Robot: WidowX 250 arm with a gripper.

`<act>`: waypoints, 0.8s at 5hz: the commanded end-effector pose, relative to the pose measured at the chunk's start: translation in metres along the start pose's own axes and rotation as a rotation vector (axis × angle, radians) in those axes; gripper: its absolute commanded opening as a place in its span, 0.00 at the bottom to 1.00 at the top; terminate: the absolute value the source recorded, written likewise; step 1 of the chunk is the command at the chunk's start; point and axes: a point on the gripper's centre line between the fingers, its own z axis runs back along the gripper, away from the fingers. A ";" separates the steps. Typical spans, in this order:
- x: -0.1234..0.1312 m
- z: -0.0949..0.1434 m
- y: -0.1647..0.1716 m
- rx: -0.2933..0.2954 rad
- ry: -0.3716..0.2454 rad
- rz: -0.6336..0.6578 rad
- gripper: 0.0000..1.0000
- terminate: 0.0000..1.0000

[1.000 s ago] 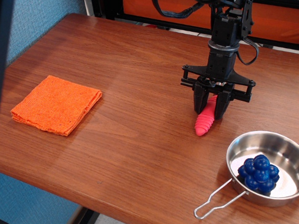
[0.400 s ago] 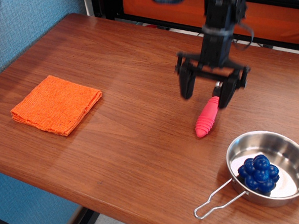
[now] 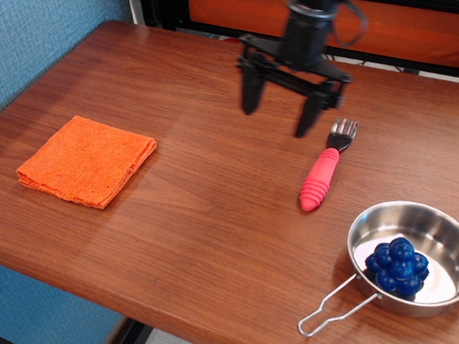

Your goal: Take the fork from the orange cloth and place it in between cloth and vessel.

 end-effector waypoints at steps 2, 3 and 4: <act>0.009 -0.009 0.130 -0.077 -0.098 0.147 1.00 0.00; 0.009 -0.019 0.151 -0.053 -0.082 0.184 1.00 0.00; 0.004 -0.025 0.161 -0.073 -0.086 0.226 1.00 0.00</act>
